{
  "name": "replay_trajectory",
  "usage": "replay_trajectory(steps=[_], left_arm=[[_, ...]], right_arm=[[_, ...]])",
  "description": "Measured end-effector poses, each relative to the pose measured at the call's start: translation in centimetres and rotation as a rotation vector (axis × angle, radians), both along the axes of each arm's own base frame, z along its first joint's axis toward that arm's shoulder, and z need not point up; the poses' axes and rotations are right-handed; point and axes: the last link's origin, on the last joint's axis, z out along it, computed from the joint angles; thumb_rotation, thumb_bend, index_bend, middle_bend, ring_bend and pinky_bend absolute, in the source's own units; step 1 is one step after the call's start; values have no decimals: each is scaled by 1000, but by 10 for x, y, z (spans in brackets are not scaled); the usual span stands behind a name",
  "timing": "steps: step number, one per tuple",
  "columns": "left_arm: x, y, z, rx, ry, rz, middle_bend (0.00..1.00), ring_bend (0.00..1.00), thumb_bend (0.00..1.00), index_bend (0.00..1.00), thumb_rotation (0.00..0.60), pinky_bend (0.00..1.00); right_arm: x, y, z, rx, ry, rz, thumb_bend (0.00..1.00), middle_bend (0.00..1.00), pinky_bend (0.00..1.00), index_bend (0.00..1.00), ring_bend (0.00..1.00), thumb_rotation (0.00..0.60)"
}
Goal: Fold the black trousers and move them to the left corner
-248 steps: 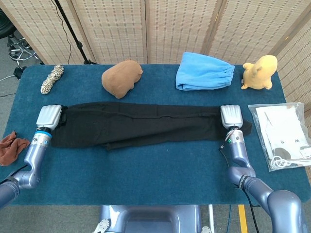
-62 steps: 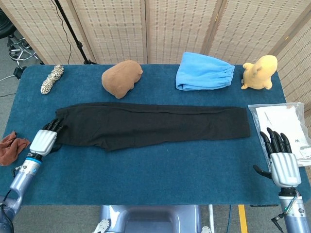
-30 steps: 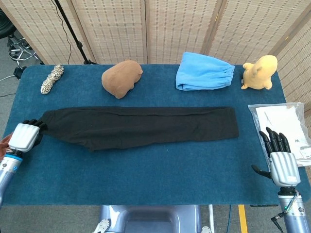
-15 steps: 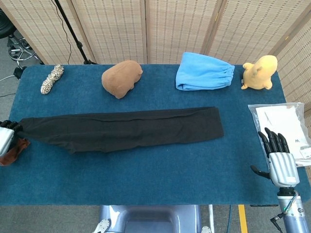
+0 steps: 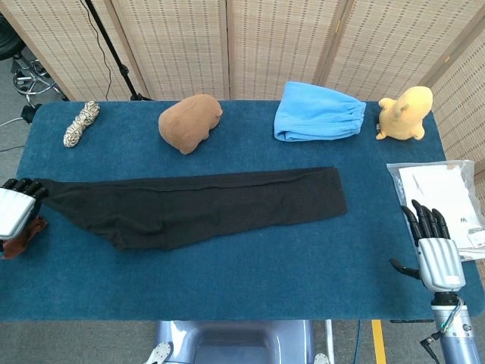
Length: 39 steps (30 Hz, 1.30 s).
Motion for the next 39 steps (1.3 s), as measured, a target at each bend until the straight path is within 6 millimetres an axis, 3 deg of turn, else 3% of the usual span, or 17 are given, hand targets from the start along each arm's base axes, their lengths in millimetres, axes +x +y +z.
replay_trajectory(steps=[8,14,23,27,39], left_arm=[[66,33,-14,-12,46,-306,500,380,586,723,600,458],[112,56,-36,-34,50,-468,502,383,584,725,600,460],[187,83,-85,-93,89,-671,502,383,582,725,600,460],[230,96,-112,-120,107,-740,502,383,581,725,600,460],[326,118,-181,-183,187,-795,502,387,579,725,600,464]], right_arm=[[-2,0,3,-6,-4,-9,0,0,0,0,0,600],[-3,-2,3,-6,-13,-12,0,0,0,0,0,600],[-4,-4,8,-19,-38,-24,0,0,0,0,0,600],[-7,-7,13,-32,-36,-36,0,0,0,0,0,600],[-13,-11,25,-69,-33,-62,0,0,0,0,0,600]])
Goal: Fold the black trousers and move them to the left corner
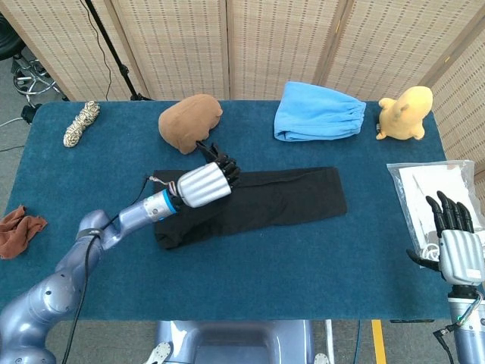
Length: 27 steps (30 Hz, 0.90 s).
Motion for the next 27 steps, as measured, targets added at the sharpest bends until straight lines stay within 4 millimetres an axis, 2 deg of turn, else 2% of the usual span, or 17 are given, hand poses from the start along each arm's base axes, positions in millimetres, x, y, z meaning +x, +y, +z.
replay_trajectory(steps=[6,11,12,14,16,18,19,23,25,27], left_arm=[[36,-2,-32,-20,21,-17,502,388,579,725,600,464],[52,-3,-42,-10,31,-32,497,385,577,719,600,464],[56,-3,-43,-8,26,-32,471,368,570,690,600,464],[60,-2,-44,-4,14,-29,311,261,538,529,600,431],[64,0,-43,8,-2,-23,59,59,463,212,600,258],[68,1,-41,13,-37,-6,0,0,418,41,600,137],[69,2,-40,15,-55,3,0,0,410,5,600,118],[76,4,-35,15,-119,31,0,0,385,0,600,116],[78,4,-32,9,-140,35,0,0,304,0,600,105],[79,4,-29,-1,-161,44,0,0,177,0,600,84]], right_arm=[[-5,0,3,-1,-1,-17,0,0,0,0,0,600],[-6,1,5,-6,-4,-22,0,0,0,0,0,600],[-6,2,6,-9,-4,-23,0,0,0,0,0,600],[-5,3,7,-12,-3,-22,0,0,0,0,0,600],[-5,3,7,-14,-2,-21,0,0,0,0,0,600],[-4,3,7,-13,1,-20,0,0,0,0,0,600],[-4,4,6,-10,2,-20,0,0,0,0,0,600],[-3,3,3,0,5,-19,0,0,0,0,0,600],[-3,3,2,4,7,-19,0,0,0,0,0,600],[-2,2,1,8,8,-19,0,0,0,0,0,600]])
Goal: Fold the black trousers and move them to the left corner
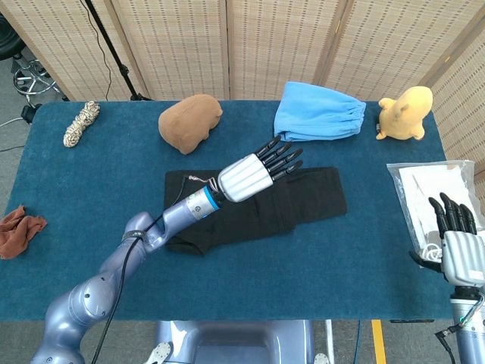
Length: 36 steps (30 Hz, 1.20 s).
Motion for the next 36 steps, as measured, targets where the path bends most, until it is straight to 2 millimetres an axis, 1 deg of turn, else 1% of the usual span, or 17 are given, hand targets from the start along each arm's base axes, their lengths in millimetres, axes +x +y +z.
replay_trajectory(steps=[1,2,6,8,10,14,17,20,21,23,24,27,30,31,33,36], left_arm=[[0,0,1,-4,-9,4,0,0,144,0,600,80],[1,0,2,-10,-18,7,0,0,135,0,600,80],[2,-5,7,-42,-71,3,0,0,133,0,600,80],[0,-7,10,-51,-88,-4,0,0,133,0,600,80],[-7,-8,16,-53,-94,-9,0,0,134,0,600,80],[-28,-10,23,-66,-83,-8,0,0,134,0,600,80],[-59,-14,31,-90,-59,10,0,0,134,0,600,80],[-101,-20,45,-121,-34,49,0,0,134,0,600,81],[-121,-24,52,-132,-28,72,0,0,134,0,600,81],[-154,-32,64,-154,-29,112,0,0,129,0,600,81],[-174,-39,73,-167,-34,142,0,0,119,0,600,81],[-217,-54,92,-203,-44,216,0,0,79,0,600,81],[-249,-65,105,-231,-28,281,0,0,65,0,600,81],[-256,-68,107,-236,-22,297,0,0,65,0,600,81],[-267,-71,109,-239,-5,320,0,0,65,0,600,81],[-277,-74,108,-246,16,345,0,0,65,0,600,86]], right_arm=[[0,0,0,1,1,0,0,0,0,0,0,600],[0,0,-1,3,2,0,0,0,0,0,0,600],[1,-1,-4,12,4,-2,0,0,0,0,0,600],[0,-1,-4,14,6,-2,0,0,0,0,0,600],[0,-2,-5,17,8,-4,0,0,0,0,0,600],[0,-1,-6,18,9,-6,0,0,0,0,0,600],[1,-1,-6,20,8,-6,0,0,0,0,0,600],[2,-1,-8,24,12,-3,0,0,0,0,0,600],[2,0,-9,27,15,-2,0,0,0,0,0,600],[3,0,-11,31,19,-2,0,0,0,0,0,600],[4,0,-13,35,21,-2,0,0,0,0,0,600],[5,0,-16,42,25,-1,0,0,0,0,0,600],[5,0,-19,49,28,1,0,0,0,0,0,600],[5,0,-19,51,30,1,0,0,0,0,0,600],[5,0,-20,54,31,0,0,0,0,0,0,600],[5,0,-21,55,32,-2,0,0,0,0,0,600]])
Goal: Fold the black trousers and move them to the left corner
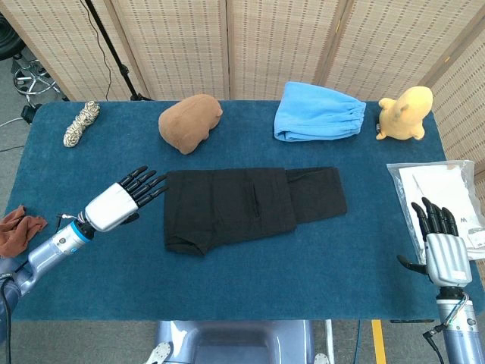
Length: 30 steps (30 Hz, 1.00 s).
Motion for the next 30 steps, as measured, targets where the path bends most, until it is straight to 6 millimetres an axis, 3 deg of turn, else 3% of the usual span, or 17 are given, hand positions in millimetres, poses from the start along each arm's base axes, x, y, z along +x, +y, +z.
replay_trajectory(steps=[9,16,23,30], left_arm=[[-17,-11,-28,-85,77,43,0,0,71,0,600,152],[-13,-6,-50,-136,136,60,0,0,101,17,600,171],[-5,-4,-62,-155,145,46,4,18,192,160,600,233],[-1,0,-71,-159,170,49,101,117,229,297,600,274]], right_arm=[[-3,0,0,1,6,-11,0,0,0,0,0,600],[-4,-1,0,0,7,-16,0,0,0,0,0,600],[-5,-1,3,-9,4,-23,0,0,0,0,0,600],[-5,-1,4,-12,-1,-24,0,0,0,0,0,600]])
